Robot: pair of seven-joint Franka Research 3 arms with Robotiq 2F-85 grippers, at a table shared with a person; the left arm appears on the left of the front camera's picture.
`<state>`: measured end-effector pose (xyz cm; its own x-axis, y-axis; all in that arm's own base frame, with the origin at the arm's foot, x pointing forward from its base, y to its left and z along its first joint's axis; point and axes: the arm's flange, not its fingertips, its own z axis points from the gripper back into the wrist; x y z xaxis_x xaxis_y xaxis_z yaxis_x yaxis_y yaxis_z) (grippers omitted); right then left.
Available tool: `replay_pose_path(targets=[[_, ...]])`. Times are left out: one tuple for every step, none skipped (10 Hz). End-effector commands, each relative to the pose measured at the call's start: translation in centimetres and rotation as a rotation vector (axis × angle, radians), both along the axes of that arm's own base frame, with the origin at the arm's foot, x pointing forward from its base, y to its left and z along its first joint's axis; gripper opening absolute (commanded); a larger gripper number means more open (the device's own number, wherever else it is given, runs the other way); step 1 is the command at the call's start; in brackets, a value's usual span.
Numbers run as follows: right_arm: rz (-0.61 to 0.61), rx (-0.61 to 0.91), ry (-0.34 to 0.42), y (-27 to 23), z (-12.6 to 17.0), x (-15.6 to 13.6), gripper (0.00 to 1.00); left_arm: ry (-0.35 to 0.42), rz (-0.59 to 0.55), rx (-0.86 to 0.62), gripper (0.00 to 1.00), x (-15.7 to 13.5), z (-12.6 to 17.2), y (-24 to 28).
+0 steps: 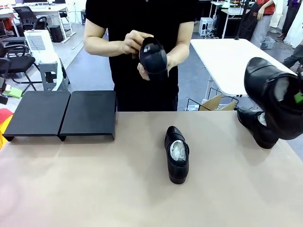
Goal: Organize the shoes by placing them on the stand.
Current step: Pick up one Shoe and place it in the middle of the table.
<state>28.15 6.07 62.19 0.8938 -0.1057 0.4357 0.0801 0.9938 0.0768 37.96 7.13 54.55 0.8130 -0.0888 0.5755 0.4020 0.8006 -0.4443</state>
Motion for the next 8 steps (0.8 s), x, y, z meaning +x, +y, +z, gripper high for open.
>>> replay_pose_path(targets=[[0.036, -0.058, -0.035, 2.2, 0.5, -0.2, 0.0, -0.014, -0.014, -0.006, 1.0, 0.1, 0.0, 0.1], [0.0, 0.0, 0.0, 0.0, 0.0, 0.0, 0.0, -0.014, -0.014, -0.006, 1.0, 0.1, 0.0, 0.1], [0.0, 0.0, 0.0, 0.0, 0.0, 0.0, 0.0, -0.014, -0.014, -0.006, 1.0, 0.1, 0.0, 0.1], [0.0, 0.0, 0.0, 0.0, 0.0, 0.0, 0.0, -0.014, -0.014, -0.006, 1.0, 0.1, 0.0, 0.1], [0.021, -0.024, 0.005, 1.3, -0.3, -0.2, 0.0, -0.014, -0.014, -0.006, 1.0, 0.1, 0.0, 0.1], [-0.037, -0.093, 0.006, 3.0, -0.6, -2.0, 0.0, -0.014, -0.014, -0.006, 1.0, 0.1, 0.0, 0.1], [-0.049, -0.09, -0.008, 4.5, 0.0, -4.3, 0.0, -0.014, -0.014, -0.006, 1.0, 0.1, 0.0, 0.1], [-0.048, -0.088, -0.025, 5.9, 0.7, -6.4, 0.0, -0.014, -0.014, -0.006, 1.0, 0.1, 0.0, 0.1]])
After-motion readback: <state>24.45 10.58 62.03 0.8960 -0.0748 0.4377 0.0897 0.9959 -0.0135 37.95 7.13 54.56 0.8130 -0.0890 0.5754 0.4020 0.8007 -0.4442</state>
